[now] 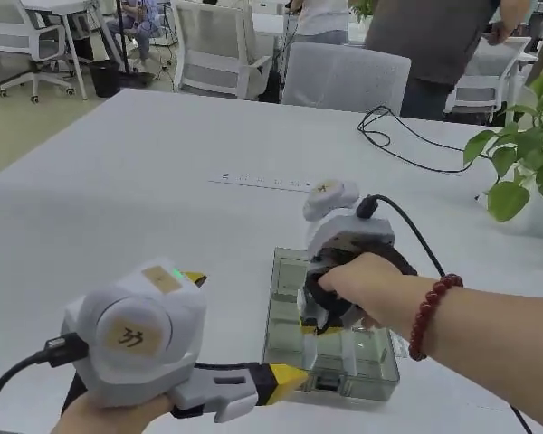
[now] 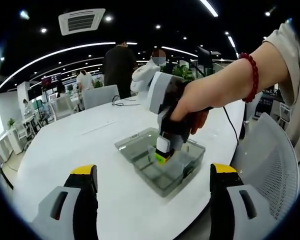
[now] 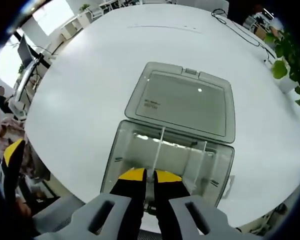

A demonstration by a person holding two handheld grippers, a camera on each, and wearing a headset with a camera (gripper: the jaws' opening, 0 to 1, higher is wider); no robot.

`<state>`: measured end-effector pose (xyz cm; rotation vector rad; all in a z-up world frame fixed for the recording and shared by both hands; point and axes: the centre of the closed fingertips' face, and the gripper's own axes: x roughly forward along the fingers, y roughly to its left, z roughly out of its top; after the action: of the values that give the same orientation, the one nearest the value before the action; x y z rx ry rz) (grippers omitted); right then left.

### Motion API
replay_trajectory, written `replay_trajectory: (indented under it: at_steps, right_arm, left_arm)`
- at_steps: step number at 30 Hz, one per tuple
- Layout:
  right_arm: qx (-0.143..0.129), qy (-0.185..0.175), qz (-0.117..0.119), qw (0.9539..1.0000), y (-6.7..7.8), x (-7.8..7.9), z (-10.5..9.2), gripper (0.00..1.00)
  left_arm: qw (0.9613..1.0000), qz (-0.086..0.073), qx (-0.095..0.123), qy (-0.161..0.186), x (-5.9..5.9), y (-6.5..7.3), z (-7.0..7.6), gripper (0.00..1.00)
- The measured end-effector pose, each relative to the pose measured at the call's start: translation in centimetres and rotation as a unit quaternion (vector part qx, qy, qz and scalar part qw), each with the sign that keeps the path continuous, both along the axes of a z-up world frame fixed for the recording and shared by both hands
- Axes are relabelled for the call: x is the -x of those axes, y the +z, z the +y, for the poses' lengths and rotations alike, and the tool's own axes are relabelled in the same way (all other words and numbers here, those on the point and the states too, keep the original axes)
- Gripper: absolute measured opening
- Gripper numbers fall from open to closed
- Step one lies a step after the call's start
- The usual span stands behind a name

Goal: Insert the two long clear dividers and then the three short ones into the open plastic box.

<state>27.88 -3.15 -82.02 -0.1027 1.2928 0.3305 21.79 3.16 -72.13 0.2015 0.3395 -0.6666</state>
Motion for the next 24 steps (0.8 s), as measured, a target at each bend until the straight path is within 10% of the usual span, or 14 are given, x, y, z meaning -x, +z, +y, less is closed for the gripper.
replay_trajectory:
  at_steps: [24]
  right_arm:
    - [-0.035,-0.008,-0.005,0.9993,-1.6,-0.2,0.2,0.10]
  left_arm:
    - [1.0000,-0.004,-0.004,0.003,-0.1,0.0,0.0,0.94]
